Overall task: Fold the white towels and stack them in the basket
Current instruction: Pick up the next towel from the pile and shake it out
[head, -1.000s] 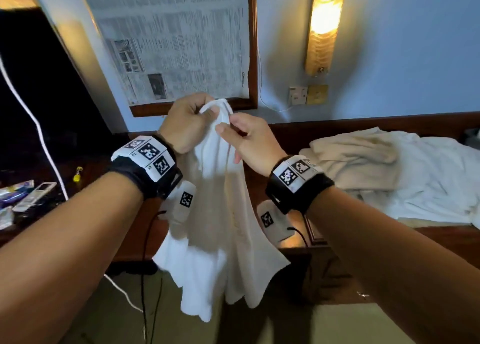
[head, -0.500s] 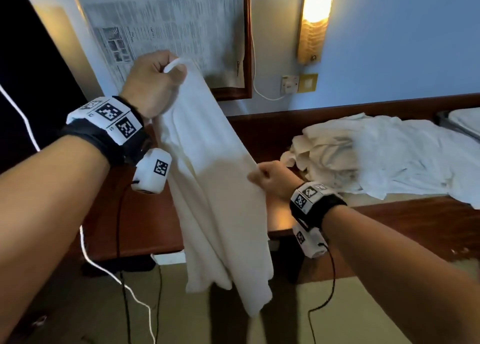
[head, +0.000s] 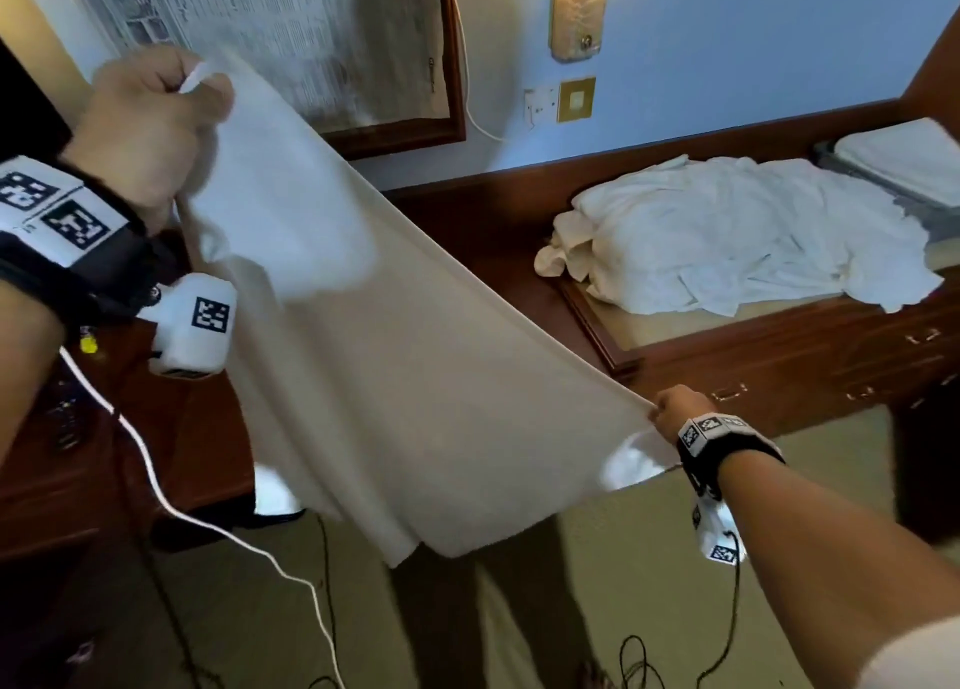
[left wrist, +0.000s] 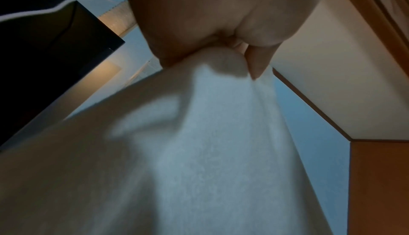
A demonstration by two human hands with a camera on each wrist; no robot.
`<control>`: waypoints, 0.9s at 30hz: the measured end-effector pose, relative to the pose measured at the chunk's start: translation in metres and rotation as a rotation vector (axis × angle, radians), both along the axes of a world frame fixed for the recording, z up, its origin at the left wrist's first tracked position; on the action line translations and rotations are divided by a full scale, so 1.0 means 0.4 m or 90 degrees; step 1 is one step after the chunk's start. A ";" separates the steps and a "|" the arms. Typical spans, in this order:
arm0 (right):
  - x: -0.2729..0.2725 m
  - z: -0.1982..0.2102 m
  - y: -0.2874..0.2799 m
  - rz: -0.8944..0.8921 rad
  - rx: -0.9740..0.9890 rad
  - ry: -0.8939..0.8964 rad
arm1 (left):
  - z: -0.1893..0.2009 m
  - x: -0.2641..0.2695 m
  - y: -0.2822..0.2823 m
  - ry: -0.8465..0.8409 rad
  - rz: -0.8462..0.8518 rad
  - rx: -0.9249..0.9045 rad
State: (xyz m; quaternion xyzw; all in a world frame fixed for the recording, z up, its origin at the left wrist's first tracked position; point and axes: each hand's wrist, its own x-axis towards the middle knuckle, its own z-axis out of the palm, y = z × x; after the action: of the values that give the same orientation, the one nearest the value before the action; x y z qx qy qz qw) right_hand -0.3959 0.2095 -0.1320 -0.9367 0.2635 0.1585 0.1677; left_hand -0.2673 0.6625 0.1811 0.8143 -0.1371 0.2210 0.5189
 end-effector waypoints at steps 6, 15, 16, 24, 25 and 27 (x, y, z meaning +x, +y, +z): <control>0.098 0.174 0.226 0.120 0.105 -0.279 | -0.049 -0.040 -0.109 0.008 -0.078 0.190; 0.223 0.621 0.470 0.361 0.546 -0.596 | -0.080 -0.065 -0.211 0.084 -0.198 0.169; 0.229 0.638 0.474 0.371 0.535 -0.597 | -0.073 -0.067 -0.211 0.090 -0.197 0.146; 0.287 0.773 0.513 0.415 0.400 -0.712 | -0.038 -0.040 -0.210 0.103 -0.114 -0.087; 0.295 0.789 0.511 0.413 0.398 -0.732 | -0.042 -0.041 -0.206 0.095 -0.107 -0.091; 0.313 0.820 0.499 0.404 0.404 -0.763 | -0.067 -0.040 -0.201 0.066 -0.129 -0.089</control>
State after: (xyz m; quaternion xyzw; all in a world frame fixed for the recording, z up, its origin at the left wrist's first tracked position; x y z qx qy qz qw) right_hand -0.2708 0.4089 0.1962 -0.8001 -0.2142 -0.2700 0.4910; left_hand -0.2833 0.5820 0.1545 0.7686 -0.1761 0.1336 0.6002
